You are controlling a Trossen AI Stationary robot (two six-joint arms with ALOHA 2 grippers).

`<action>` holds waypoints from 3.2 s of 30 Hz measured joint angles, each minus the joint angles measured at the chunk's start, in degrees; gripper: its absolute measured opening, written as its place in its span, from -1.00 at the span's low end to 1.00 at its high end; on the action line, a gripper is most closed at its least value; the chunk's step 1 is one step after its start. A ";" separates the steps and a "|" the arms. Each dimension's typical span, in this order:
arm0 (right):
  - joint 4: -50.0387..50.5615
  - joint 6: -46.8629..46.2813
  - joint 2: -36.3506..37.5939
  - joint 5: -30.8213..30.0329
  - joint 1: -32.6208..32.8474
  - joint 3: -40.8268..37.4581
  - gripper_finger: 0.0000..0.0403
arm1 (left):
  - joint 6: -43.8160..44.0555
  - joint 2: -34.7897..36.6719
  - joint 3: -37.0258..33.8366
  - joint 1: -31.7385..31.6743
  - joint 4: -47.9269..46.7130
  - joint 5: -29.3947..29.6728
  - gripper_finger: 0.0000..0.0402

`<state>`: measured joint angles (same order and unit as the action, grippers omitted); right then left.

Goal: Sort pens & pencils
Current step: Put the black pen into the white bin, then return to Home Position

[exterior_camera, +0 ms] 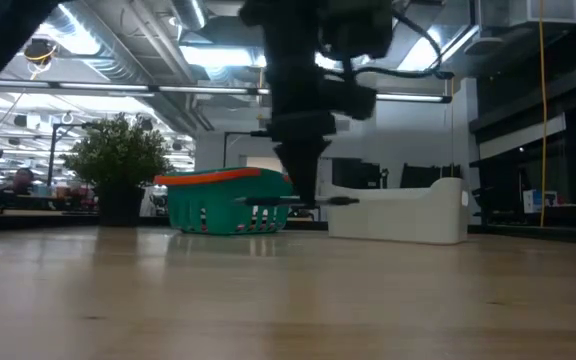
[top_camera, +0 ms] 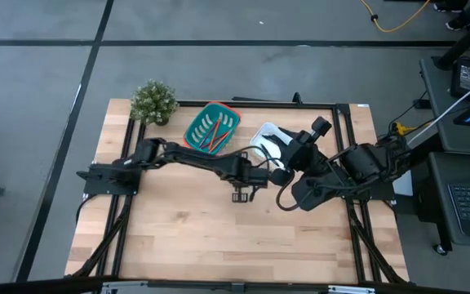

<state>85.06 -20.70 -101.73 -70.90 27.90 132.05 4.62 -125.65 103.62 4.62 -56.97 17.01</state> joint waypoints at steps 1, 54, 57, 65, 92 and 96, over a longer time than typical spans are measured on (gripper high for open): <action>0.19 0.35 0.00 0.00 0.00 0.00 -0.50 | -0.52 -1.21 2.45 0.00 -1.58 1.16 -0.92; 0.63 11.98 0.17 -1.52 -5.56 0.00 -0.50 | -55.64 -10.98 21.04 -10.88 11.90 -2.88 -0.92; 0.62 11.99 0.16 -0.97 -6.42 0.00 -0.50 | -56.31 -11.01 21.04 -10.88 13.15 -2.64 -0.92; 0.52 11.99 0.17 1.78 -8.16 0.00 -0.50 | -57.74 -11.02 21.04 -11.66 18.48 -5.73 -0.92; 0.46 12.10 0.17 2.13 -8.24 0.00 -0.50 | -54.56 -14.44 21.04 -13.25 20.02 -7.56 -0.74; 0.46 12.03 0.16 2.15 -8.24 0.00 -0.50 | -54.39 -14.44 21.04 -13.04 20.07 -7.29 -0.63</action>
<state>85.52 -8.67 -101.58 -68.75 19.66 132.05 -49.77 -140.09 124.66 -8.42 -36.90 9.72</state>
